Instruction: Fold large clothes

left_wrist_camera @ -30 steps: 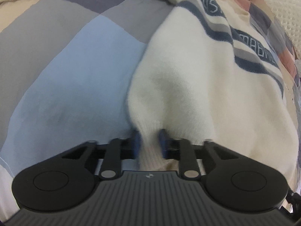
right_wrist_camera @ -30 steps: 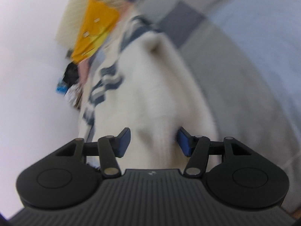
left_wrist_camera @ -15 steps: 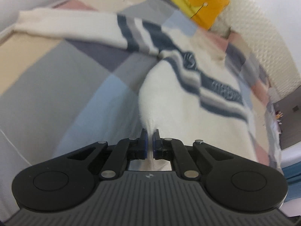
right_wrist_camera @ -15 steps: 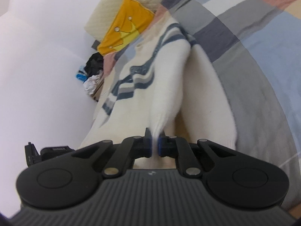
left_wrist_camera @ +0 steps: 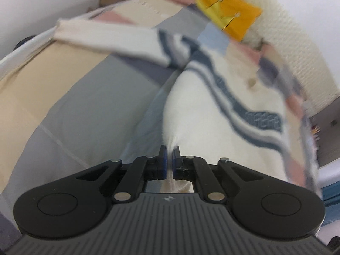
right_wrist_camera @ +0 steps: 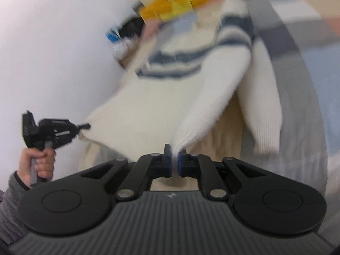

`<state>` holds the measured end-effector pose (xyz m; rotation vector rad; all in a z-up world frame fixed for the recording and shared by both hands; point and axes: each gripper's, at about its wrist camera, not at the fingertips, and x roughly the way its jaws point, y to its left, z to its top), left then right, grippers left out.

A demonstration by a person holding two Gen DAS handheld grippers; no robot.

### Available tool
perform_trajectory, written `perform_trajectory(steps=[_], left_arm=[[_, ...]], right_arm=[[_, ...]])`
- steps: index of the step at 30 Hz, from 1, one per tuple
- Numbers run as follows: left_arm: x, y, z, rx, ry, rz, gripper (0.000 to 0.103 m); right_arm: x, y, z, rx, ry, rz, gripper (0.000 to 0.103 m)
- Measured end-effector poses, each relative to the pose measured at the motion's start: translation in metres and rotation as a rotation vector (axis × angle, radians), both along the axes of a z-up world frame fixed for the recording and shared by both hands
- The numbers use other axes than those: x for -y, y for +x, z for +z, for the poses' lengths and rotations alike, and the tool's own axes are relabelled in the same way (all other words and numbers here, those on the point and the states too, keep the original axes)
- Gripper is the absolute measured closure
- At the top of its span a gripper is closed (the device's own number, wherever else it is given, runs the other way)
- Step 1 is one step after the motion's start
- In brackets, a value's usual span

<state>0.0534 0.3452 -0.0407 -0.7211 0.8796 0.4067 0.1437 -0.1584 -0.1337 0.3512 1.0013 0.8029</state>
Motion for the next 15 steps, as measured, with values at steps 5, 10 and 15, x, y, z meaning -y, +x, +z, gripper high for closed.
perform_trajectory(steps=[5, 10, 15], left_arm=[[0.007, 0.021, -0.041, -0.165, 0.045, -0.023, 0.097], [0.015, 0.033, -0.042, -0.201, 0.063, -0.056, 0.084], [0.026, 0.037, -0.017, -0.148, 0.091, -0.084, 0.044]], right_arm=[[-0.022, 0.012, -0.045, -0.119, -0.087, -0.026, 0.094], [-0.021, 0.013, -0.043, -0.121, -0.062, -0.042, 0.092], [-0.014, 0.01, -0.029, -0.112, -0.058, -0.047, 0.085]])
